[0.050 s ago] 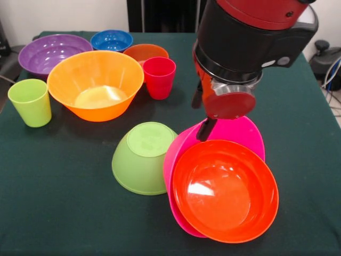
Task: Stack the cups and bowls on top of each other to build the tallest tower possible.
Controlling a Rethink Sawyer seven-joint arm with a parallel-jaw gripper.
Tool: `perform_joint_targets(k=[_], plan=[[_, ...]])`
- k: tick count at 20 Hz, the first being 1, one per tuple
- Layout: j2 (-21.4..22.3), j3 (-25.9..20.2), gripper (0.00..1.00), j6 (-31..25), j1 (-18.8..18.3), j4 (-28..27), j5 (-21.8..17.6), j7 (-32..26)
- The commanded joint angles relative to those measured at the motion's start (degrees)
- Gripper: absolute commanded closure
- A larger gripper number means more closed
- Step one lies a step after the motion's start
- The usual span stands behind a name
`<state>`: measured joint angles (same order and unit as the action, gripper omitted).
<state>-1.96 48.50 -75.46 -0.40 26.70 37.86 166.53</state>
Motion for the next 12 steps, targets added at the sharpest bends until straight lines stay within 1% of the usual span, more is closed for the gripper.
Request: perform_joint_targets(k=[1, 12], plan=[[-1.3, -7.5, 0.00, 3.9, 2.0, 5.4, -4.0, -2.9], [-3.1, -7.5, 0.00, 6.0, 2.3, 6.0, -5.1, -1.9]])
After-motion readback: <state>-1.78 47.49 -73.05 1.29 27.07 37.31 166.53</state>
